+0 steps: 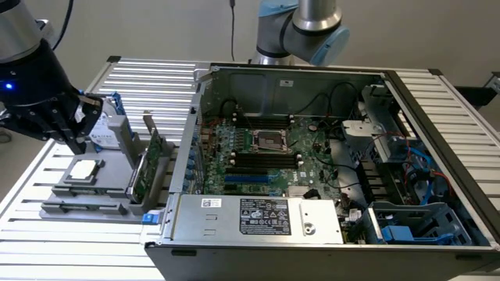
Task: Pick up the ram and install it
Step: 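Reach for the ram, then pick up the ram and move it above insertion slot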
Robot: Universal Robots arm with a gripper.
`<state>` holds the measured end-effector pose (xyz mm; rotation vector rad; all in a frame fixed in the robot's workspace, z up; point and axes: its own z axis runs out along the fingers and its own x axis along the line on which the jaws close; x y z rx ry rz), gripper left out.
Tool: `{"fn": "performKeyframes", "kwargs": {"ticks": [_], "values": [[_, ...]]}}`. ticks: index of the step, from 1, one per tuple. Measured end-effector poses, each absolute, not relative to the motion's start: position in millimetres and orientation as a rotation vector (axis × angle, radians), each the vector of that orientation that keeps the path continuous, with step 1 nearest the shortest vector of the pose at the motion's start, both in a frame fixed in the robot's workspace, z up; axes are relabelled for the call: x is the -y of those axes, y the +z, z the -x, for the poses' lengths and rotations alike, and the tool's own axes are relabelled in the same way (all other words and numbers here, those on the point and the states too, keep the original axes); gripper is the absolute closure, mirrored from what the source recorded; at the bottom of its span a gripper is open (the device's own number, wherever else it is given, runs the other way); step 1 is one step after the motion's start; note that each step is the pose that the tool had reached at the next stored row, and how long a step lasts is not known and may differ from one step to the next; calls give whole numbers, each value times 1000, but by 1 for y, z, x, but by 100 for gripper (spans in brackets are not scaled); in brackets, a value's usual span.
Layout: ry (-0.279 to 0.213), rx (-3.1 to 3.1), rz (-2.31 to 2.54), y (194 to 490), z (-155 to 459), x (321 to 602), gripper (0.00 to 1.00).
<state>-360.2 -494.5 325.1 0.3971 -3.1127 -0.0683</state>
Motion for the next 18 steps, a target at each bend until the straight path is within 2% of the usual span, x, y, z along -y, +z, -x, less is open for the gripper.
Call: {"fn": "performKeyframes", "kwargs": {"ticks": [18], "values": [[-67,3006,-899,322,360,494,89]]}}
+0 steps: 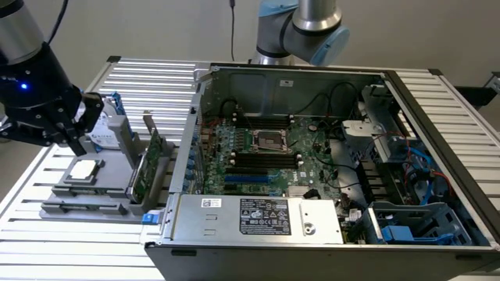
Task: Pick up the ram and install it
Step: 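Pick up the ram and move it above insertion slot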
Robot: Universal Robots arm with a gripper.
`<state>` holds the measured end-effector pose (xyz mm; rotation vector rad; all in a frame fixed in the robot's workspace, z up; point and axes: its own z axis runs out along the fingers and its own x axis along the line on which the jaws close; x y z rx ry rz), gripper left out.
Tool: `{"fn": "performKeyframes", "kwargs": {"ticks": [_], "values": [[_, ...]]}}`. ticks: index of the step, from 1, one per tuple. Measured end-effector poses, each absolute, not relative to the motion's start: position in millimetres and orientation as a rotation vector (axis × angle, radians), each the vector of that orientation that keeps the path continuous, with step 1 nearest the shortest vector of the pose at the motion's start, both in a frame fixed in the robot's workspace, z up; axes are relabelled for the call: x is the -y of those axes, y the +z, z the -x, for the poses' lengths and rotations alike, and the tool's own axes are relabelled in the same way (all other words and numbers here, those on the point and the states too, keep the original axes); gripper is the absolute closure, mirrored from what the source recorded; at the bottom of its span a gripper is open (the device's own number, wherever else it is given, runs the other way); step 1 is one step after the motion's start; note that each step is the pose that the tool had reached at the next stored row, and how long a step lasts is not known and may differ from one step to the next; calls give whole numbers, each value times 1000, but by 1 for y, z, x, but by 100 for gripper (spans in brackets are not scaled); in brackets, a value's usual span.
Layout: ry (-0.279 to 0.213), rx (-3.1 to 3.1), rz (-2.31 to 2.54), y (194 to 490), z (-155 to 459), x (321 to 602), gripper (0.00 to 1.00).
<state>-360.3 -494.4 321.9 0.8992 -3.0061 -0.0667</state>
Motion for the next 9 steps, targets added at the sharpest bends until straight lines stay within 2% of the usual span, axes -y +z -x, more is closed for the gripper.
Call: {"fn": "performKeyframes", "kwargs": {"ticks": [9], "values": [[-63,2920,-1137,320,360,494,89]]}}
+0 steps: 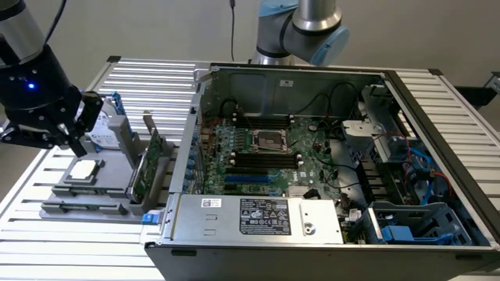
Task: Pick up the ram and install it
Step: 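Pick up the ram and move it above insertion slot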
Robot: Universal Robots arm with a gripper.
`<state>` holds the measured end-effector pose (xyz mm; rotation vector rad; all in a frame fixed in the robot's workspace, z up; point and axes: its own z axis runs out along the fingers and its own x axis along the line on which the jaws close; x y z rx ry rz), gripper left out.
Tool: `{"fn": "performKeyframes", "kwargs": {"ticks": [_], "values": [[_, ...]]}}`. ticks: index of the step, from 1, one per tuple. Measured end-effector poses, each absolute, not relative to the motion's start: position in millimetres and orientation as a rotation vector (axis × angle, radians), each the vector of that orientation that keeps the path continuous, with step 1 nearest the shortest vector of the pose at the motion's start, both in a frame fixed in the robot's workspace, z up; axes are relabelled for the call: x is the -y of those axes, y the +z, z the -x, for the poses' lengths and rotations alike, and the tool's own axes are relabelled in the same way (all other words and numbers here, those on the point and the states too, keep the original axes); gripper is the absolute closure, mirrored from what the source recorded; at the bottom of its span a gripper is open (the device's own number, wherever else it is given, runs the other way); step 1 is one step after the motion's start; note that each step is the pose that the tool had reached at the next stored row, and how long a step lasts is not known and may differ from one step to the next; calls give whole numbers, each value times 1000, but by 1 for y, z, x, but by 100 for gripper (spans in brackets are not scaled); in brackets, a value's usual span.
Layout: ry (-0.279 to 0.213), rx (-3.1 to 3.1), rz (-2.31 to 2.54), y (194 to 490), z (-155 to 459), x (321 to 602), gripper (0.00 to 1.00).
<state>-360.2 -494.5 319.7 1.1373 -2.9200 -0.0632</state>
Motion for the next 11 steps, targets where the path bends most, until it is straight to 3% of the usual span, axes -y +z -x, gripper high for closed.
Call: {"fn": "performKeyframes", "kwargs": {"ticks": [11], "values": [[-56,2790,-1417,315,360,494,89]]}}
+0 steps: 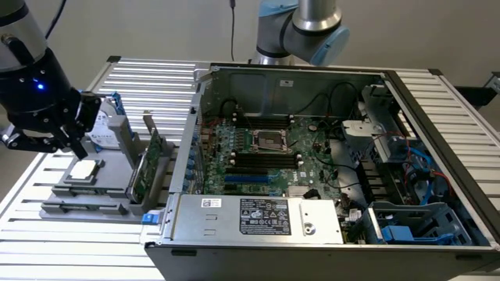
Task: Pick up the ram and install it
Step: 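Pick up the ram and move it above insertion slot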
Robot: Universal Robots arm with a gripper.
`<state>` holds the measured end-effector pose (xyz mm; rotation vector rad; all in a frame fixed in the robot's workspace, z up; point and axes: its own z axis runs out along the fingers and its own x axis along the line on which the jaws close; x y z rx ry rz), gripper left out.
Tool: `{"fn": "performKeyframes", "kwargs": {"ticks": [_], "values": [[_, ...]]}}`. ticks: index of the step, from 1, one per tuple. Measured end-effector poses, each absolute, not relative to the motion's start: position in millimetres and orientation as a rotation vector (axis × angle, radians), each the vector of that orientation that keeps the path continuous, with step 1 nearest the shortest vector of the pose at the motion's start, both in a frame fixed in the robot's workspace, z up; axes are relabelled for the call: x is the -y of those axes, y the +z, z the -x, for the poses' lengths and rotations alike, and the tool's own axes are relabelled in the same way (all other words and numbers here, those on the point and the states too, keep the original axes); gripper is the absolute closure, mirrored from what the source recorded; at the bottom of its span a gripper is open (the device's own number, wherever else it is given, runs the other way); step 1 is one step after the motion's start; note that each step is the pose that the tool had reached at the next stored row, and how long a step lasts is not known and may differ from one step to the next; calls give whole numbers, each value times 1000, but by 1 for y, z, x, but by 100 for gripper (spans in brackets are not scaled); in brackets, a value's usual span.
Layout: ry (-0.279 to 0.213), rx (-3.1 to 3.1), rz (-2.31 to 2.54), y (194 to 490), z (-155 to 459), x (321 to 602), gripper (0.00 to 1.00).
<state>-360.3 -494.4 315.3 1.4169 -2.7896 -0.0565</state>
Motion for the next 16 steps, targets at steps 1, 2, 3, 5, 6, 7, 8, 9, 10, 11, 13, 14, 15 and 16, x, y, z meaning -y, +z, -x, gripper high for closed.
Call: {"fn": "performKeyframes", "kwargs": {"ticks": [1,2,3,5,6,7,8,9,10,11,13,14,15,16], "values": [[-56,2776,-1443,315,360,494,89],[-56,2762,-1468,314,360,494,89],[-56,2749,-1492,314,360,494,89],[-55,2721,-1541,313,360,494,89],[-55,2706,-1565,313,360,494,89],[-54,2690,-1592,313,360,494,89],[-53,2676,-1616,313,360,494,89],[-50,2660,-1638,313,360,494,89],[-43,2645,-1656,313,360,494,89],[-35,2630,-1672,313,360,494,89],[-16,2600,-1699,313,360,494,89],[-6,2584,-1713,313,360,494,89],[3,2569,-1727,313,360,494,89],[11,2553,-1743,313,360,494,89]]}}
